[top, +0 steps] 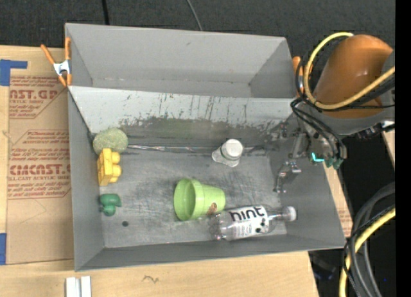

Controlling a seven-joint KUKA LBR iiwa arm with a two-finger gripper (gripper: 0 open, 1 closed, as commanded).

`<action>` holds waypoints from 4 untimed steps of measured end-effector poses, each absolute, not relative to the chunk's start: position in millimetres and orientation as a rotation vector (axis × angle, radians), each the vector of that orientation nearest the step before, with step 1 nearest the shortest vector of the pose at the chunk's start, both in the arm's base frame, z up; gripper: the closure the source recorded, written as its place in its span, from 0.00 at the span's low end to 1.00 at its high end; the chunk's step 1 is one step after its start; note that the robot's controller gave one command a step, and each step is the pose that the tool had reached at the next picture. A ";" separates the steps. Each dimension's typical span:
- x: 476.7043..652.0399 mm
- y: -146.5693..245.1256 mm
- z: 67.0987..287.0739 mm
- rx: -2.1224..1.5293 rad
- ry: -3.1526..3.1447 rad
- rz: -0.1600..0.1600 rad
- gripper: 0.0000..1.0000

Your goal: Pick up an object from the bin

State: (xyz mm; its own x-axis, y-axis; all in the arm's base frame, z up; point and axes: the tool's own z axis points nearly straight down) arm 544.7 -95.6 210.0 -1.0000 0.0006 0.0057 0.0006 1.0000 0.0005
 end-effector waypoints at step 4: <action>491.0 26.7 143.9 0.194 -3.136 -0.002 0.00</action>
Offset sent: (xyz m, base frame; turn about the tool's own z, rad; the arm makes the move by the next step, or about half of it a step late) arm -0.0572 0.0608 -0.1400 -0.2102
